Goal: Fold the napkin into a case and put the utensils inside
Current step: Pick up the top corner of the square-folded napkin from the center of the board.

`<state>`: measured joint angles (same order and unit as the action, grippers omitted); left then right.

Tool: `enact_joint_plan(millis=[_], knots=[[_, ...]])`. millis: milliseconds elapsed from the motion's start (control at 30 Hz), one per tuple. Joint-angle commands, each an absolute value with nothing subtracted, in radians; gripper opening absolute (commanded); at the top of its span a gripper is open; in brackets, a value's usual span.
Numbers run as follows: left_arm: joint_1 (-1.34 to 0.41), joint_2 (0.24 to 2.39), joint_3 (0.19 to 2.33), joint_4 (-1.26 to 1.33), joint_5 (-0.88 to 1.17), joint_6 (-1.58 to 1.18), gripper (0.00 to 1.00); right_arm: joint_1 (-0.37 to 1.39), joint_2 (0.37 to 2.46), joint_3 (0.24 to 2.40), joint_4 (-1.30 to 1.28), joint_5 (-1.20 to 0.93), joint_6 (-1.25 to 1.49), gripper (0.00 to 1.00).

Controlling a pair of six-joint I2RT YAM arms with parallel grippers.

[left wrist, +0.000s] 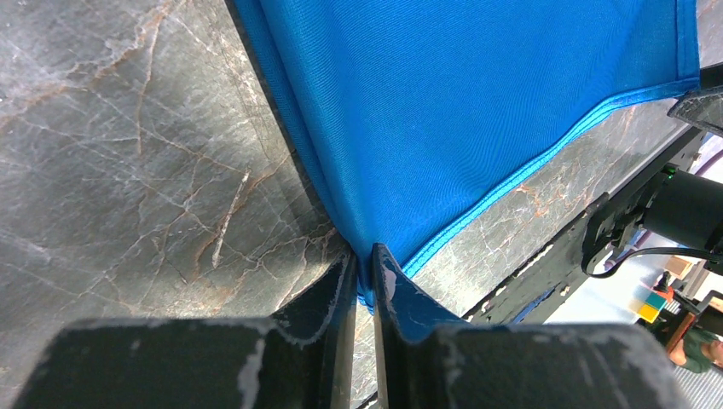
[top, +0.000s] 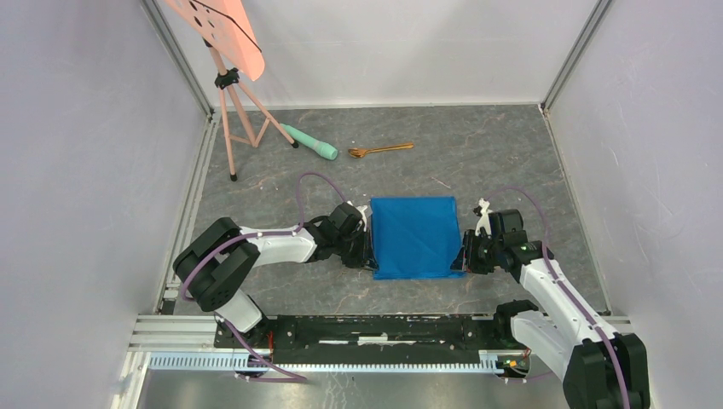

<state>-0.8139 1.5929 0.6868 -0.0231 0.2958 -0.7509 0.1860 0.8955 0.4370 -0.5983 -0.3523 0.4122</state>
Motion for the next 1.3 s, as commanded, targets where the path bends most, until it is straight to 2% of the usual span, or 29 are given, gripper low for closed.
enact_joint_plan(millis=[0,233,400,867,1267], knots=[[-0.820,1.617,0.687,-0.042,0.279,-0.784,0.19,0.188,0.906,0.431,-0.546,-0.385,0.423,0.32],[-0.821,1.616,0.689,-0.043,0.279,-0.782,0.19,0.188,0.952,0.378,-0.464,-0.390,0.426,0.35],[-0.821,1.615,0.689,-0.044,0.277,-0.781,0.19,0.187,0.928,0.436,-0.511,-0.375,0.420,0.36],[-0.821,1.621,0.703,-0.060,0.276,-0.769,0.18,0.188,0.910,0.503,-0.590,-0.321,0.394,0.35],[-0.821,1.626,0.709,-0.064,0.275,-0.765,0.18,0.189,0.911,0.463,-0.557,-0.323,0.412,0.33]])
